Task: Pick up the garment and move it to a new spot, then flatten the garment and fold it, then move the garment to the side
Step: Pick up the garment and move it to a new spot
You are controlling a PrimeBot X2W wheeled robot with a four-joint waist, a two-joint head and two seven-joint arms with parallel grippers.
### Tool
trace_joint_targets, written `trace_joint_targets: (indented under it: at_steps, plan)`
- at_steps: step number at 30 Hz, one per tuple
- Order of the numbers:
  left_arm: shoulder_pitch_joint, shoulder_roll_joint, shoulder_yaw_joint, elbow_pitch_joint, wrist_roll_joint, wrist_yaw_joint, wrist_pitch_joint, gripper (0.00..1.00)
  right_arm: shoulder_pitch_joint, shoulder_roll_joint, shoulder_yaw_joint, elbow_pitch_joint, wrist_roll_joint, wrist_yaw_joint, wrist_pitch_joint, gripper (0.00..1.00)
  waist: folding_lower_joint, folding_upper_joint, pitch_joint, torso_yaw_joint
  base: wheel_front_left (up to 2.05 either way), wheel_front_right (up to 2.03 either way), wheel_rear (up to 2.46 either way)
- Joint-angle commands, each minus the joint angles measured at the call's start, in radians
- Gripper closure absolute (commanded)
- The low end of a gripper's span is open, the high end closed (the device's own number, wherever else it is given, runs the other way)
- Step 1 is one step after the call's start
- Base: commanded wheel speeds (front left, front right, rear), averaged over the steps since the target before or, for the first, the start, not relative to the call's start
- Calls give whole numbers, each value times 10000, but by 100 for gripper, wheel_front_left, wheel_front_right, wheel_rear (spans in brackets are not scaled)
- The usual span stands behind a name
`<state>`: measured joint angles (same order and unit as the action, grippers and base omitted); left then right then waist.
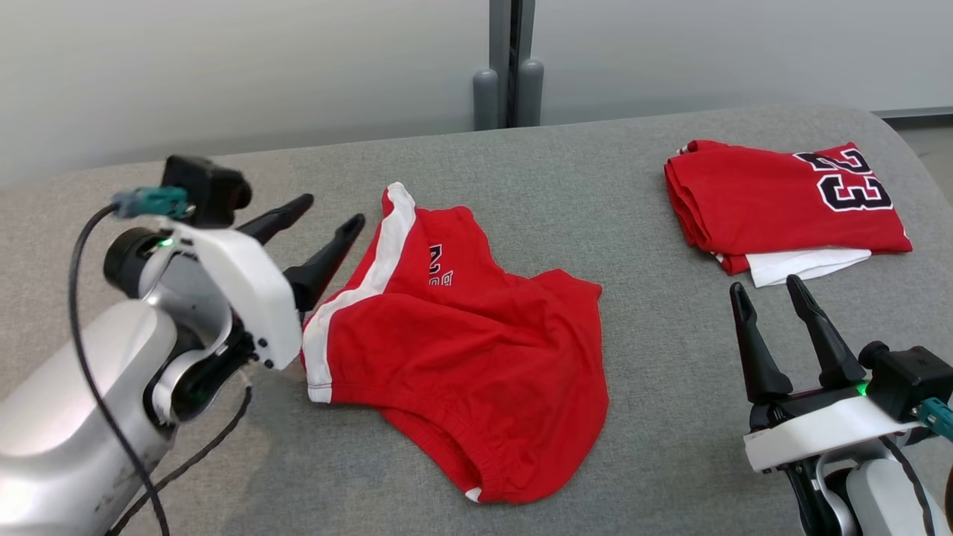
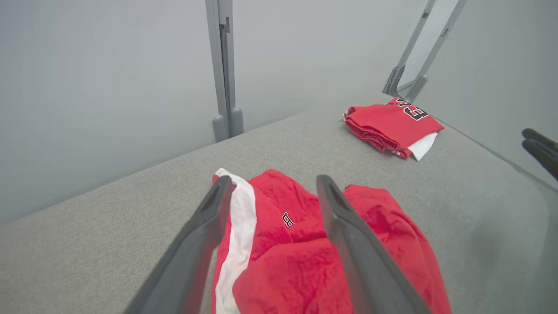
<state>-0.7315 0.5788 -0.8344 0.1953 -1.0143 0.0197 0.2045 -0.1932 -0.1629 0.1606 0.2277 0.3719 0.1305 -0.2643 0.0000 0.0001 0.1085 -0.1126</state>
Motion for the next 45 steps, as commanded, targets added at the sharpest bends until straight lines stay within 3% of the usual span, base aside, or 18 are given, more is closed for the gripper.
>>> trace_joint_targets:
  at_steps: [1,12,19,22,30,31,36,45]
  plan:
    - [199,97,115,-99,101,149,-227,0,142,-35,-69,-66,-12,8,-10,0,0,-1,-30,39,0,0,0]
    - [2796,787,1375,-1531,609,2131,-3680,0,360,18,-46,-123,143,8,-10,0,0,-1,-166,75,0,0,0]
    - [4539,235,2493,-1873,941,2950,-4667,0,537,6,-99,-263,148,8,-10,0,0,-1,-172,66,0,0,0]
    - [5120,-193,3244,-2025,1797,3118,-4693,0,564,-32,-105,-281,117,8,-10,0,0,-1,-166,80,0,0,0]
    - [6594,-1856,5061,-2028,4000,2354,-4695,0,724,-111,-27,-291,84,8,-10,0,0,-1,-328,106,0,0,0]
    - [6594,-1856,5061,-2028,4000,2354,-4695,0,724,-111,-27,-291,84,8,-10,0,0,-1,-328,106,0,0,0]
    - [7268,-2929,6080,-1874,4916,1784,-4695,0,867,-88,8,-307,107,8,-10,0,0,-1,-422,69,0,0,0]
    - [7650,-3972,7083,-1454,5968,767,-4696,0,945,-200,75,-285,161,8,-10,0,0,-1,-560,32,0,0,0]
